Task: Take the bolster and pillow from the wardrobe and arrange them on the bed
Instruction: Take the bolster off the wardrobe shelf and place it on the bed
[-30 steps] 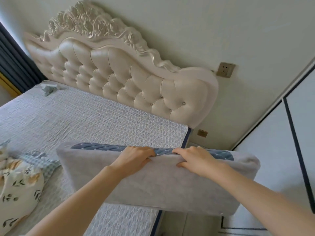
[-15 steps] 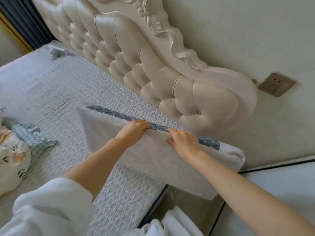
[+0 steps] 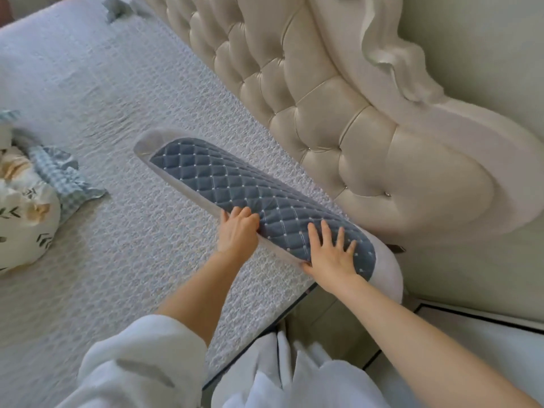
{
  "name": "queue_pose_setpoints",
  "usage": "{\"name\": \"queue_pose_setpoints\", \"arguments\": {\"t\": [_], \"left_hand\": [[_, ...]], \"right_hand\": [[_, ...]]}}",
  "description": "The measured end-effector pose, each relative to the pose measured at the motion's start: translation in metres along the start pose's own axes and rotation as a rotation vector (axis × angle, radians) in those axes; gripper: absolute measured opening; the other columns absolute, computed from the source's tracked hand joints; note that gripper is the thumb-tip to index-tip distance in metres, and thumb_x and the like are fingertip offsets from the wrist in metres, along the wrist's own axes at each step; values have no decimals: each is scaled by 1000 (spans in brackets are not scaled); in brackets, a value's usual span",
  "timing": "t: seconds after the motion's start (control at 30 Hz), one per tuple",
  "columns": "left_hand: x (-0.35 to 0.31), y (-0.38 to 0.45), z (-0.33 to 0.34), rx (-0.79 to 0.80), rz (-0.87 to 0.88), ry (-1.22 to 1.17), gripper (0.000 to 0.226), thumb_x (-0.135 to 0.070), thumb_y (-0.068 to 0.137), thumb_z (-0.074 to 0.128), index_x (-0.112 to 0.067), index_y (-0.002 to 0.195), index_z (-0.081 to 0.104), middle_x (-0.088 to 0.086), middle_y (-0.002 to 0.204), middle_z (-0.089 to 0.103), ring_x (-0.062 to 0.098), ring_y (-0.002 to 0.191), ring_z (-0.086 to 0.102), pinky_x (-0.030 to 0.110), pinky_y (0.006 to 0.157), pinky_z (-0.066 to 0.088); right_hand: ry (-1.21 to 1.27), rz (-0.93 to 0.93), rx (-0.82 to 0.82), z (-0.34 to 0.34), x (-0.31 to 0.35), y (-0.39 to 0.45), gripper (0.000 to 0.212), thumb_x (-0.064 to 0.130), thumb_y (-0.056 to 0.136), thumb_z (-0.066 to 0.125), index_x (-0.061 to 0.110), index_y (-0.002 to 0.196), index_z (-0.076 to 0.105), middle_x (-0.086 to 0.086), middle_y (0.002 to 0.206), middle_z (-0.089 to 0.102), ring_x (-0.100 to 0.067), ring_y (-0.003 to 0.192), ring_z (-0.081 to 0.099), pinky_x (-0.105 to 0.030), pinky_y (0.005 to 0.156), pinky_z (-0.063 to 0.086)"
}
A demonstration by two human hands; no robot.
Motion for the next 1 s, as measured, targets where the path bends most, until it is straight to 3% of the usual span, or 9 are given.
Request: {"name": "queue_pose_setpoints", "arguments": {"t": [0.1, 0.17, 0.3, 0.4, 0.5, 0.67, 0.8, 0.9, 1.0], "left_hand": [[8, -9, 8, -67, -235, -248, 36, -29, 93, 51, -21, 128, 46, 3, 128, 43, 27, 118, 38, 47, 96, 43], [12, -20, 19, -71, -335, -388, 52, -42, 91, 53, -22, 136, 37, 4, 135, 32, 29, 125, 30, 48, 93, 45], [38, -46, 48, -57, -500, -471, 50, -41, 87, 60, -14, 124, 40, 11, 131, 35, 35, 120, 31, 47, 99, 39], [85, -80, 87, -52, -849, -773, 40, -30, 80, 66, -13, 108, 43, 11, 126, 38, 36, 118, 35, 45, 99, 36], [122, -109, 125, -95, -1178, -1169, 43, -25, 81, 65, -15, 117, 44, 9, 131, 41, 32, 113, 46, 44, 95, 42], [137, -103, 169, 64, -1022, -1283, 67, -24, 87, 67, -16, 145, 33, 6, 148, 40, 26, 123, 49, 38, 96, 44], [147, -122, 197, 129, -1145, -1220, 61, -28, 86, 69, -11, 137, 38, 10, 141, 44, 16, 90, 54, 36, 77, 43], [141, -141, 227, 349, -1175, -1224, 60, -31, 87, 70, -9, 133, 39, 13, 141, 45, 26, 106, 47, 49, 87, 45], [140, -154, 248, 383, -1223, -1337, 82, -41, 83, 74, -18, 144, 23, 11, 152, 36, 36, 131, 42, 62, 96, 43]], "right_hand": [[17, 5, 11, 9, 5, -3, 97, 70, 83, 41, 27, 147, -18, -10, 159, -16, -49, 141, -12, -72, 106, 3], [36, -11, -8, 6, 5, -4, 94, 78, 79, 32, 30, 147, -11, -7, 158, -8, -46, 141, -2, -71, 106, 9], [5, 1, -21, -4, 6, 3, 80, 70, 87, 34, 28, 149, 4, -7, 157, 13, -38, 139, 15, -65, 106, 22], [36, 25, 173, 19, 12, 14, 79, 61, 91, 40, 27, 151, 2, -6, 159, 7, -39, 142, 11, -63, 109, 19], [63, 6, 281, 44, 23, 21, 77, 57, 92, 43, 24, 151, 6, -6, 158, 11, -39, 139, 18, -59, 107, 27], [2, -31, 233, 63, 36, 47, 67, 49, 94, 45, 16, 147, 19, -11, 152, 22, -39, 133, 26, -52, 106, 32], [-3, -4, 182, 69, 35, 81, 66, 47, 93, 48, 12, 143, 24, -16, 149, 24, -42, 130, 28, -51, 105, 32], [28, 37, 141, 70, 31, 107, 72, 49, 92, 50, 13, 146, 19, -20, 150, 19, -46, 132, 25, -53, 107, 30], [86, 79, 81, 70, 26, 129, 79, 55, 89, 50, 17, 148, 13, -21, 149, 20, -47, 132, 26, -56, 105, 30]]}}
Point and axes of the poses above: each hand's wrist, its own y-axis towards the middle knuckle, its own z-axis out of the palm, x = y × z, the point moved 8 cm from there along y, towards the middle knuckle
